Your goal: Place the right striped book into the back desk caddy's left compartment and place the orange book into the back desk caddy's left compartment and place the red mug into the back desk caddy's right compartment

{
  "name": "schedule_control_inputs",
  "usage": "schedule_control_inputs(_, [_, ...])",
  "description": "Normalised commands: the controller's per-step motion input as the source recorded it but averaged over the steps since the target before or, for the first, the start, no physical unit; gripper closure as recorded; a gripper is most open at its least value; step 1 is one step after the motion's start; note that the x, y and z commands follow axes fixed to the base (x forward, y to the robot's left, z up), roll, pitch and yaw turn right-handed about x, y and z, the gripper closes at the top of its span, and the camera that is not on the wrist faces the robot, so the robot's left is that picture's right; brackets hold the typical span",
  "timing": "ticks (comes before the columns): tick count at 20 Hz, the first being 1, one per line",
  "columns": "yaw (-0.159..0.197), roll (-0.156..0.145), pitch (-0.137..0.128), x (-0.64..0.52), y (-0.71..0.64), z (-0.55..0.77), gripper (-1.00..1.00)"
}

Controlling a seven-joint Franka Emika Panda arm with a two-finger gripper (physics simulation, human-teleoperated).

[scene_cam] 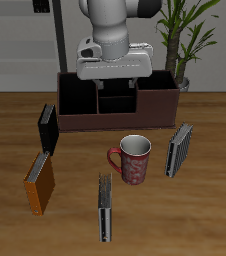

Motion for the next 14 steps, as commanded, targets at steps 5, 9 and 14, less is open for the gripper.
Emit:
schedule_control_inputs(5, [-0.002, -0.031, -0.014, 0.03, -0.10, 0.11, -1.00])
schedule_control_inputs(9, [-0.011, -0.006, -0.006, -0.02, -0.07, 0.06, -1.00])
schedule_control_inputs(14, [0.004, -0.016, -0.016, 0.03, 0.00, 0.04, -1.00])
